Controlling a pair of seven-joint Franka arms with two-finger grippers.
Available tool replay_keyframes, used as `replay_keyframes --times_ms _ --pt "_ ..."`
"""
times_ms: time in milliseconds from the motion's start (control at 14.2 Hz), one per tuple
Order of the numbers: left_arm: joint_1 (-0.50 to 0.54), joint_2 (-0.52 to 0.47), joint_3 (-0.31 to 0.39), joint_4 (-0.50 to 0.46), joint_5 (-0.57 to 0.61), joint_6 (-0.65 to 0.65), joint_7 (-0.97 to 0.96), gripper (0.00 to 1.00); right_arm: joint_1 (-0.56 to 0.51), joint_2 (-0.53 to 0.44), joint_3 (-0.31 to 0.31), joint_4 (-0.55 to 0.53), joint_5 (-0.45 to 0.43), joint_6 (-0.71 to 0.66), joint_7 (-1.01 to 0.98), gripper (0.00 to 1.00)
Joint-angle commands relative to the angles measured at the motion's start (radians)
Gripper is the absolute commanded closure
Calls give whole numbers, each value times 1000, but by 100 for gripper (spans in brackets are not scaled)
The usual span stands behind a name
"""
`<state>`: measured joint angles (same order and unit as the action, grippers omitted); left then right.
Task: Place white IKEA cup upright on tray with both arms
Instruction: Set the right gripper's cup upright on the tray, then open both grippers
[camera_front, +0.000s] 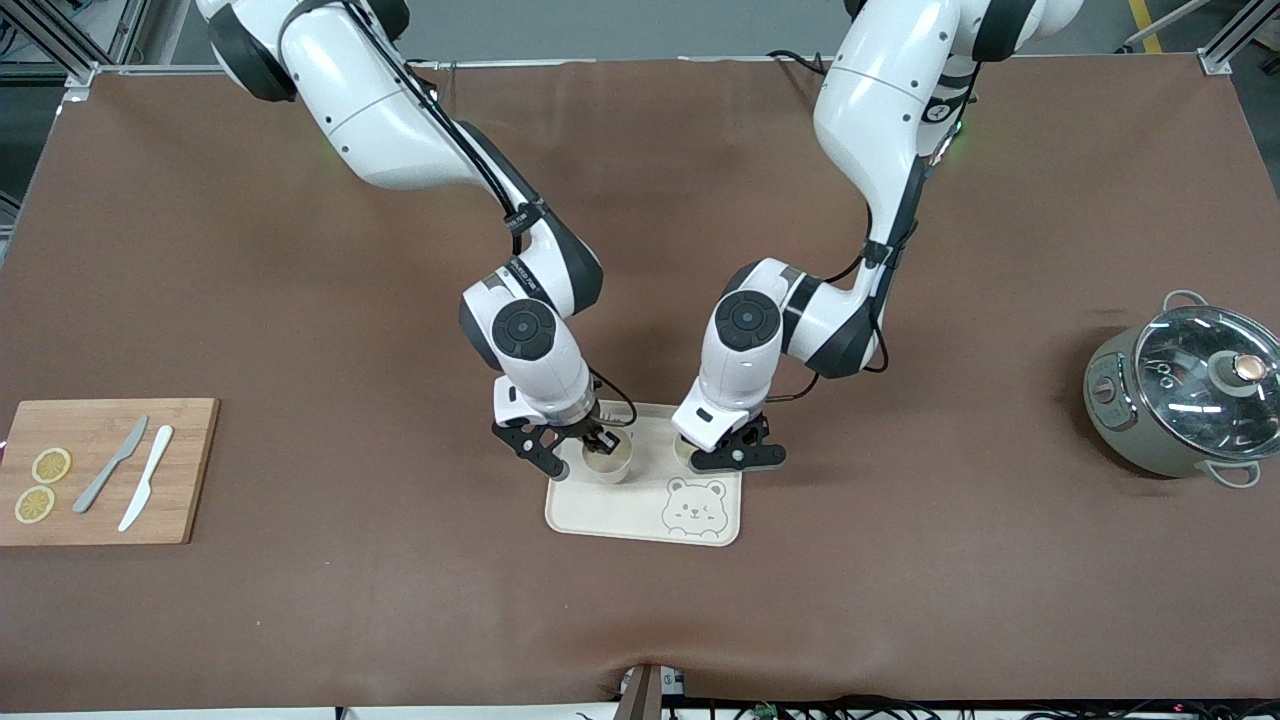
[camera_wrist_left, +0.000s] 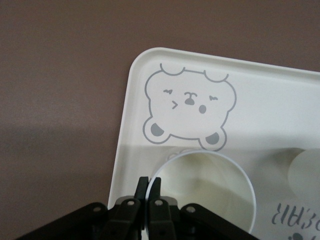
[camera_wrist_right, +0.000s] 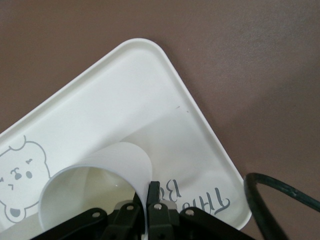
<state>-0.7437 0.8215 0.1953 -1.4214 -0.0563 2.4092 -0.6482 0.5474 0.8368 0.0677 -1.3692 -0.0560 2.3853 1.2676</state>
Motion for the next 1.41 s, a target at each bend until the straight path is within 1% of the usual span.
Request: replay_keyframes --times_ms 0,141,211,282,352,705,775,916,1057,1198,1269,1339 --pt "0 18 3 32 21 4 -13 100 16 19 -12 28 -24 0 29 100" --pt "-6 18 4 32 24 4 -13 99 16 19 -12 28 -24 0 29 100" --pt "-5 15 4 30 24 4 -13 25 13 19 -12 27 -24 -3 27 87" --pt "-8 15 6 29 26 2 -10 0 13 19 -12 28 -24 -6 27 48" --pt "-9 15 6 29 24 2 -10 0 9 19 -12 27 -24 -8 27 0" --pt "-2 2 4 29 23 2 -8 0 -4 -7 -12 28 -22 -31 7 0" --pt "0 -5 4 29 23 -5 -7 0 -18 -19 -11 28 -24 -61 6 0" --pt "15 -27 4 32 24 -37 -1 0 -27 -79 -9 32 -22 -153 -43 0" --pt "26 -44 4 56 23 -148 31 0 -53 -155 -8 29 -19 -278 -100 0" --pt "79 -54 -13 134 12 -304 106 0 -82 -232 -2 28 -2 -392 -157 0" --pt "101 -77 -14 150 1 -364 151 0 -86 -272 -2 27 11 -435 -165 0" --pt "137 -115 -11 148 -29 -389 197 0 -93 -310 -2 27 33 -490 -169 0"
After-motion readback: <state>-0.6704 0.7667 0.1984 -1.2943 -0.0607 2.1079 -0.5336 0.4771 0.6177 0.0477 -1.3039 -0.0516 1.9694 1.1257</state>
